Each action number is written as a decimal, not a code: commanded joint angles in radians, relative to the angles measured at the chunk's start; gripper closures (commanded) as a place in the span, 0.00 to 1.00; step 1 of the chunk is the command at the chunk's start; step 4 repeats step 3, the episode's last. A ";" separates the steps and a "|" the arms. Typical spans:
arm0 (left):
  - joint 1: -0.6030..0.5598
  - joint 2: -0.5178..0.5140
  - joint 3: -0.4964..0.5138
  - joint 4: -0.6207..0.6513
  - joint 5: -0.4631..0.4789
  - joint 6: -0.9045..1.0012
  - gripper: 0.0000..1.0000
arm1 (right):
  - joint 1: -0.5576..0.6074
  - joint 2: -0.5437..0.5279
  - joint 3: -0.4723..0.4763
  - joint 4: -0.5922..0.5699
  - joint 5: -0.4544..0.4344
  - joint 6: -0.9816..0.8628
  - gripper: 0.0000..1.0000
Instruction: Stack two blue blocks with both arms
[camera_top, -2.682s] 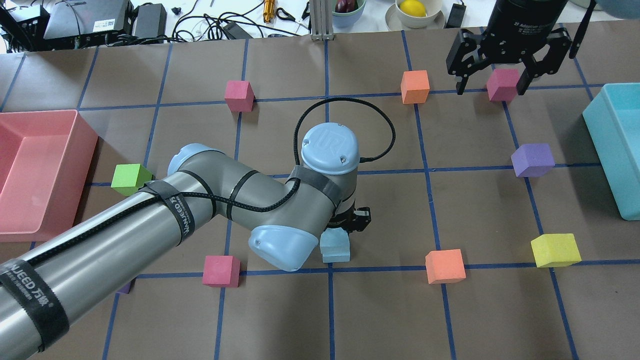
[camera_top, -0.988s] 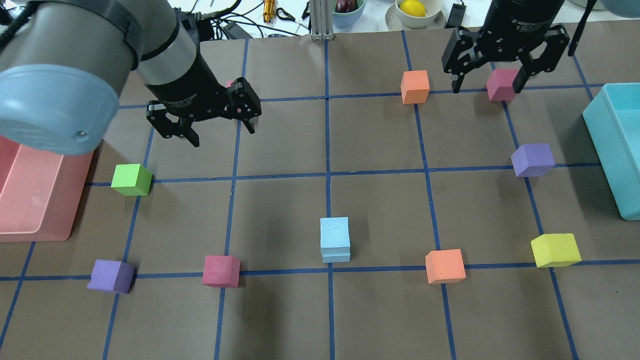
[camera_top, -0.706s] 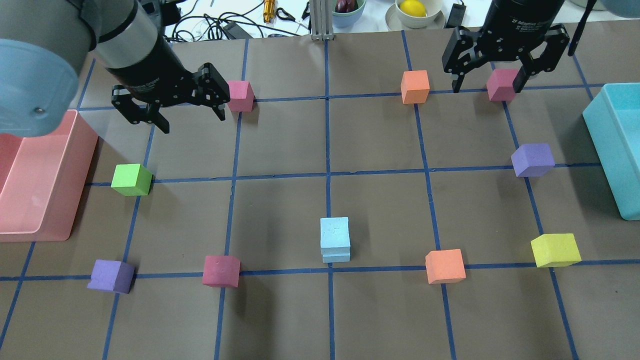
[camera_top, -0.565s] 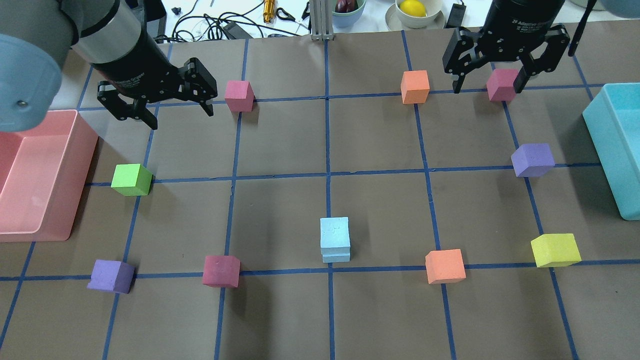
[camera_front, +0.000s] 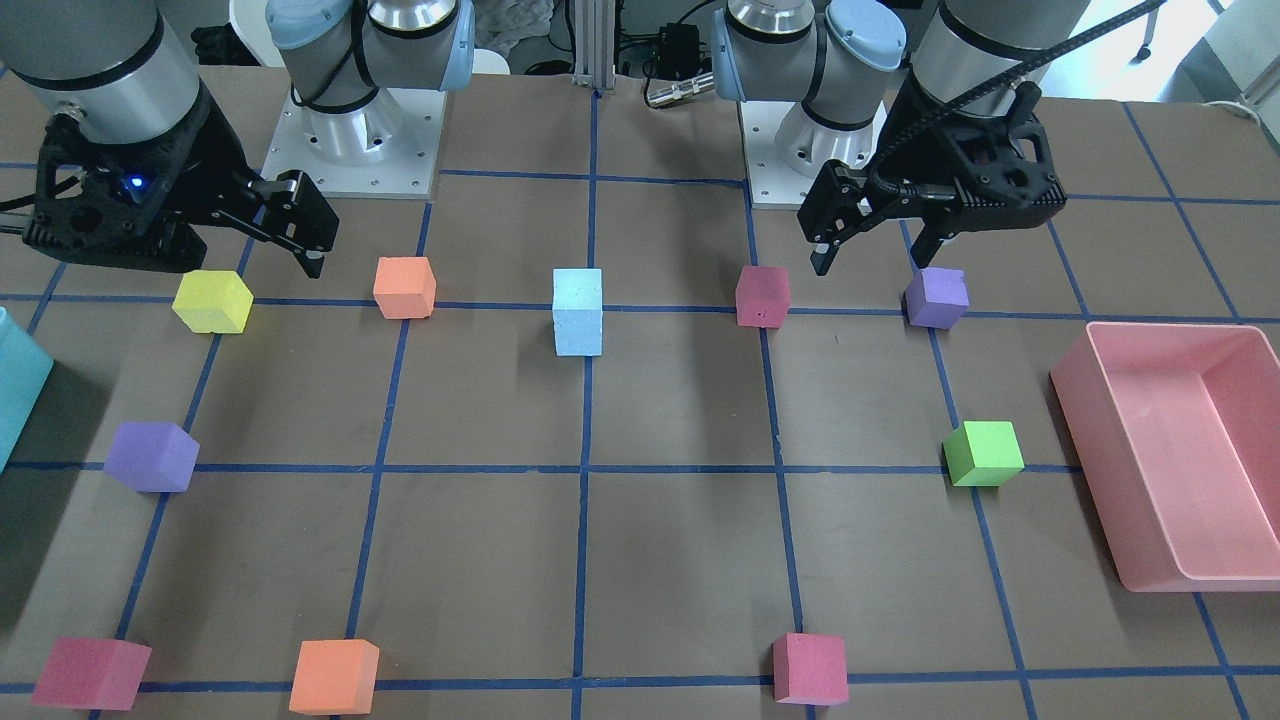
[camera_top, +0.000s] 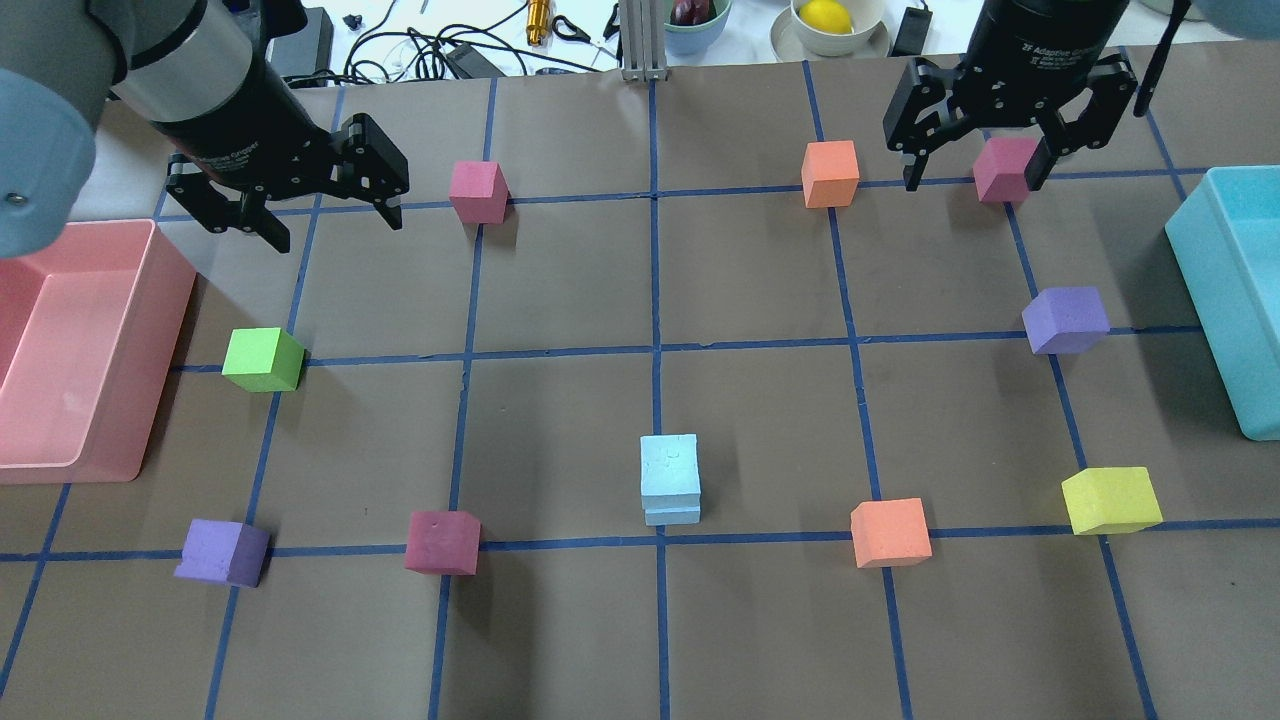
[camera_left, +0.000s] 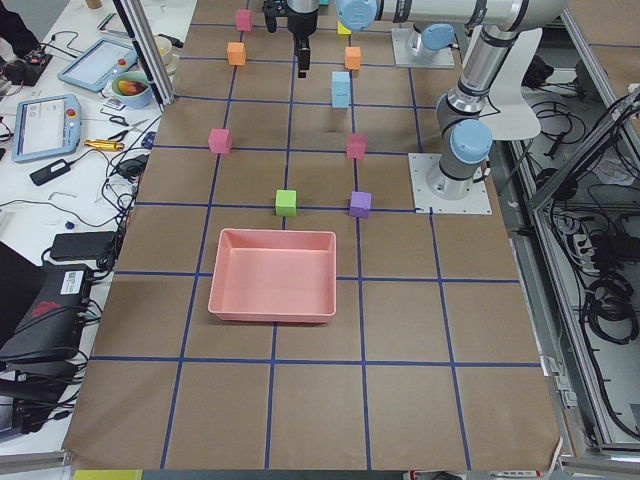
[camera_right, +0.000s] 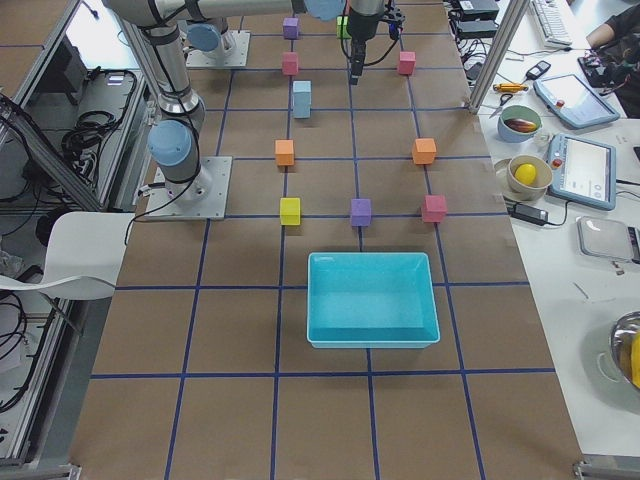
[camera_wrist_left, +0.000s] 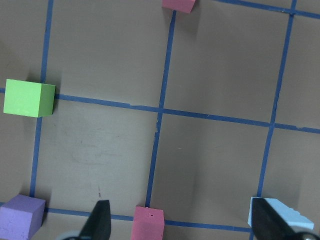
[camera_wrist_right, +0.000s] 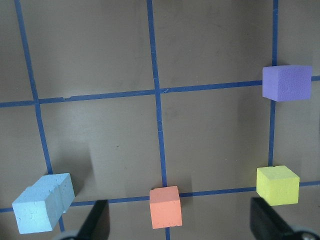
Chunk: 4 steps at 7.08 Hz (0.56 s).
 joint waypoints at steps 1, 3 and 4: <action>0.002 0.000 -0.002 0.002 0.000 0.003 0.00 | 0.000 0.001 -0.001 -0.002 0.002 0.000 0.00; 0.001 0.002 -0.007 0.002 0.000 0.002 0.00 | 0.000 0.000 -0.001 0.000 0.002 0.000 0.00; 0.001 0.002 -0.007 0.002 0.000 0.002 0.00 | 0.000 0.000 -0.001 0.000 0.002 0.000 0.00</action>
